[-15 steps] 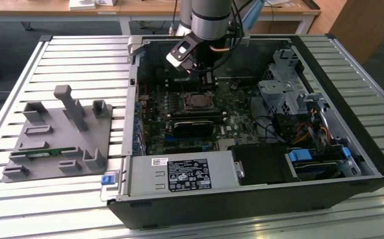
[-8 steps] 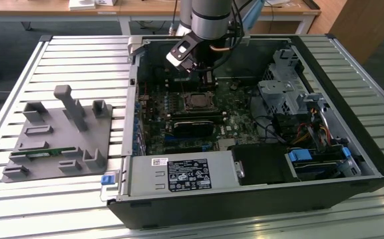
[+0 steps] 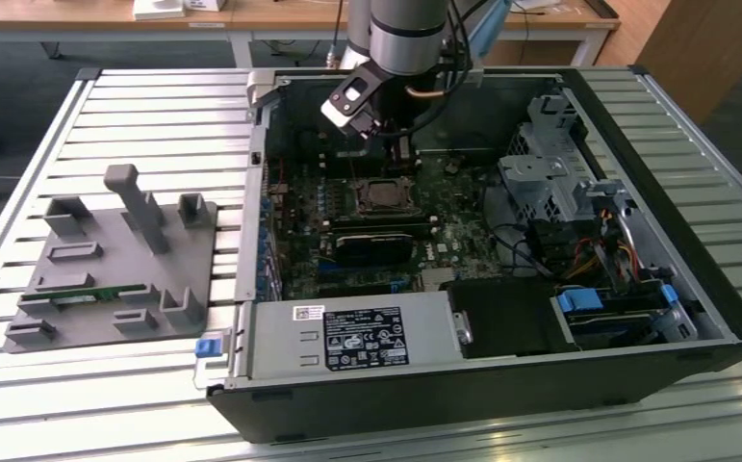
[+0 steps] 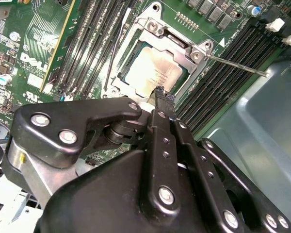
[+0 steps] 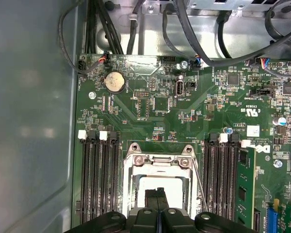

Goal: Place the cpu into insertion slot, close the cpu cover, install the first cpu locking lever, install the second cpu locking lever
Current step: 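Install the first cpu locking lever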

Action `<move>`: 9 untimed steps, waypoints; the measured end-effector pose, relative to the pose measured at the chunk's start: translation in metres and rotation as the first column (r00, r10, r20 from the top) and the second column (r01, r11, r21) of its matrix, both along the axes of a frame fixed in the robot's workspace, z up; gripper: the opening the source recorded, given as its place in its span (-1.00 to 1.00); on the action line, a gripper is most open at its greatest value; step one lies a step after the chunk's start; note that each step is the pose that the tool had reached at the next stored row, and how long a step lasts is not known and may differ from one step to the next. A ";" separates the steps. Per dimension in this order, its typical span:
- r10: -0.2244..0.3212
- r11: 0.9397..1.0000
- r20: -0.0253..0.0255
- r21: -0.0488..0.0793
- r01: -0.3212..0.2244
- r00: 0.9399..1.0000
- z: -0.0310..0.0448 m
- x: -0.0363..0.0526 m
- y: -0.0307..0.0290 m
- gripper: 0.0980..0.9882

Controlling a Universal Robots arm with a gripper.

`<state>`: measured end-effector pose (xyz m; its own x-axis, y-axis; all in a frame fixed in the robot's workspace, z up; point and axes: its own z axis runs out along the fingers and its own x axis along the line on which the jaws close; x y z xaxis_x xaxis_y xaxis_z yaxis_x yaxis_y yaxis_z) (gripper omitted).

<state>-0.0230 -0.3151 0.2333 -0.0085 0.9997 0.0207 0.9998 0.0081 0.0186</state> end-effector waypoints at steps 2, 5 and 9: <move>0.000 1.000 0.000 0.000 0.000 1.000 0.0007 0.0000 0.0000 -0.98; 0.000 1.000 0.000 0.000 0.000 1.000 0.0025 0.0000 0.0000 -0.98; -0.002 1.000 0.000 0.000 0.002 1.000 0.0072 0.0000 0.0000 -0.98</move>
